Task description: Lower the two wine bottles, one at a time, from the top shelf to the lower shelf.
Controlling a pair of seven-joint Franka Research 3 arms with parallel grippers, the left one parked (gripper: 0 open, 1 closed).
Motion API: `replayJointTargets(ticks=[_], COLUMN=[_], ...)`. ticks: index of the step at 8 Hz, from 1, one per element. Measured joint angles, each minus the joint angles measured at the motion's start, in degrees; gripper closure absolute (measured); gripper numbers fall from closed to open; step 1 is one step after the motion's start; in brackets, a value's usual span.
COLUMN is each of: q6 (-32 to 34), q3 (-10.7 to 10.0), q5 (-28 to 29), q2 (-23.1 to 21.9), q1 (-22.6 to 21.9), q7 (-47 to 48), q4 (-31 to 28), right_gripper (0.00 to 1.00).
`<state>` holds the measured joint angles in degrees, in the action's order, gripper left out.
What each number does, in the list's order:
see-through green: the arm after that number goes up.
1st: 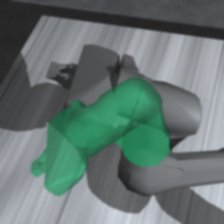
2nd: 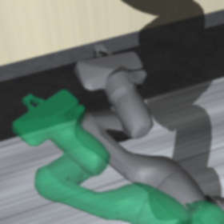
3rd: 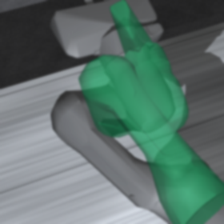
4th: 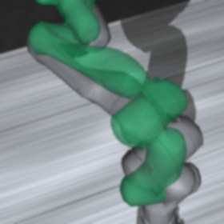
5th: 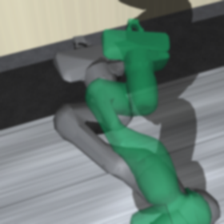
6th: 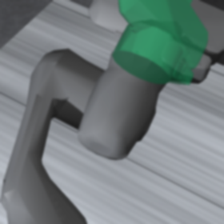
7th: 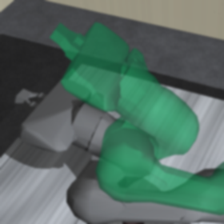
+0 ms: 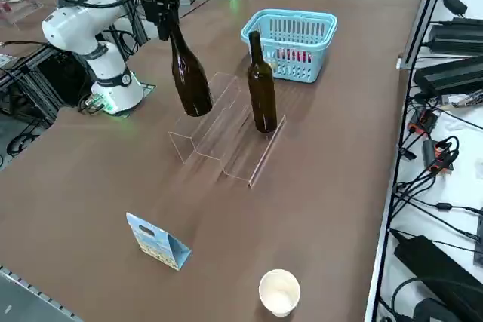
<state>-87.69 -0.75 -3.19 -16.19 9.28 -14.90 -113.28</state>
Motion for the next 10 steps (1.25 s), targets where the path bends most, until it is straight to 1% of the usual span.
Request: replayJointTargets(ticks=[1,5,10], q6=[0.17,0.15,0.04], q3=[0.04,0.5,0.61], q5=[-0.3,-0.55,-0.55], q2=[-0.06,-0.05,-0.05], q1=[0.0,0.0,0.0], q7=[-0.02,-0.07,-0.46], q4=[0.0,0.02,0.51], right_gripper=[0.62,0.6,0.62])
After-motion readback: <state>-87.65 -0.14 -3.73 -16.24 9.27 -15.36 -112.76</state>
